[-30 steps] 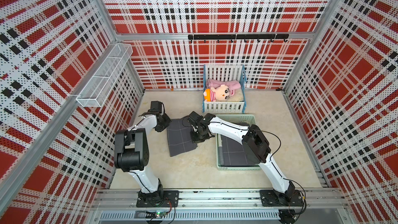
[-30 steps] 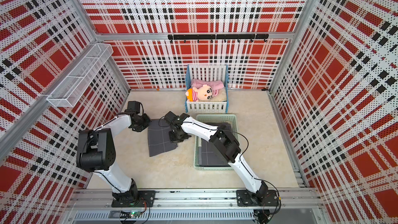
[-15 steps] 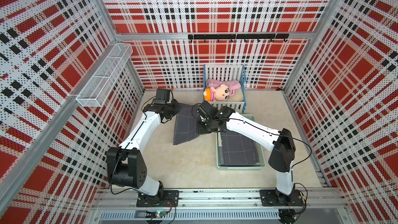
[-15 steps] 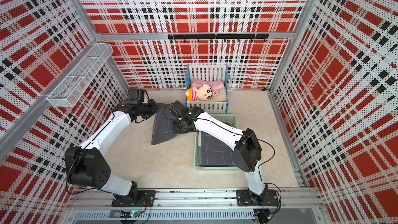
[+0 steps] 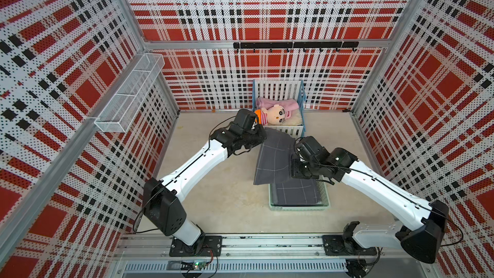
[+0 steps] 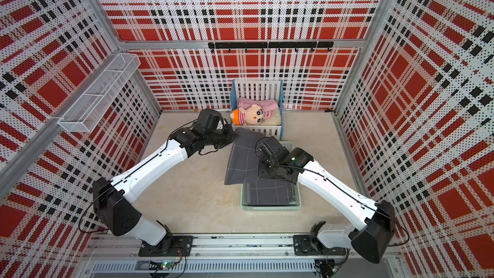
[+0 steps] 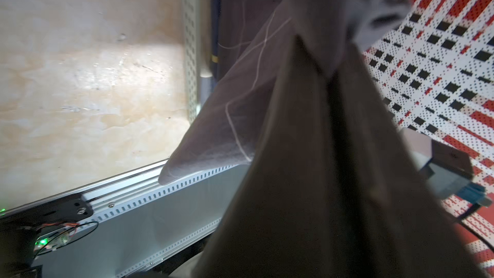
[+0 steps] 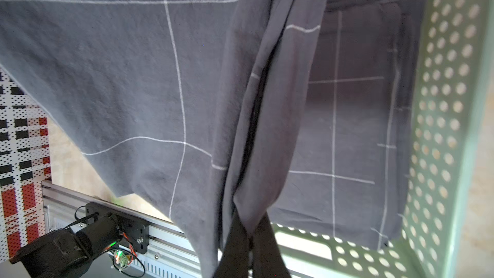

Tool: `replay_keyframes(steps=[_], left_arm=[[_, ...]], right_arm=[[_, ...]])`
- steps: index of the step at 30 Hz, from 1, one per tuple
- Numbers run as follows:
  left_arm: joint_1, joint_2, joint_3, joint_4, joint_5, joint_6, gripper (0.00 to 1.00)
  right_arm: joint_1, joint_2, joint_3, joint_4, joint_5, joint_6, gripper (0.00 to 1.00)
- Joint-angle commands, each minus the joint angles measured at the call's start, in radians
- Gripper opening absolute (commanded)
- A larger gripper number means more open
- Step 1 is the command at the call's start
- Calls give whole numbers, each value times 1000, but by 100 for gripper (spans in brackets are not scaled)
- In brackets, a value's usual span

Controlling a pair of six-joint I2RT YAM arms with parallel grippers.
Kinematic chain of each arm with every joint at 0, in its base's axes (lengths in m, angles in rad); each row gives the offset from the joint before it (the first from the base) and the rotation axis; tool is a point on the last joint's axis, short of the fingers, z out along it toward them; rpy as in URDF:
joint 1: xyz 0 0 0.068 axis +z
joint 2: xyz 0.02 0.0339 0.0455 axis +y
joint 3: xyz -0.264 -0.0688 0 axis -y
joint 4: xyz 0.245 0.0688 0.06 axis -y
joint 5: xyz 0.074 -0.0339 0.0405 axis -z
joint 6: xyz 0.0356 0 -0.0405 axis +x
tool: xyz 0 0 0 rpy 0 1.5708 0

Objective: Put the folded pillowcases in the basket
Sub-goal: Place the pillowcase in the basket.

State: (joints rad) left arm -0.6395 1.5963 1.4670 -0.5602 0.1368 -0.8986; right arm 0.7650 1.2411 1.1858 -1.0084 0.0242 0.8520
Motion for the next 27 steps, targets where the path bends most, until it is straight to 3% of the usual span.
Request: replay_keyframes(steps=[1,11,23,25,26,27], left_arm=[[-50,69,27,56,2,-37,0],[-103,213,46,108,9,-67,0],[-106,278,-44,123,-37,-66,0],[-105,287,-67,123,-40,-69,0],[-107,286,-75,123,-44,-69,0],[-110,283,-83,123,-46,-70,7]], right_arm=[[-22,-49,-59,-56,41,40,0],[-218,-156,-203,-55,5,23,0],[-263,-105,-345,41,-7,20,0],[-265,-93,-347,16,26,33,26],[-265,-94,-339,1,47,36,30],[-265,-99,-330,-7,63,38,32]])
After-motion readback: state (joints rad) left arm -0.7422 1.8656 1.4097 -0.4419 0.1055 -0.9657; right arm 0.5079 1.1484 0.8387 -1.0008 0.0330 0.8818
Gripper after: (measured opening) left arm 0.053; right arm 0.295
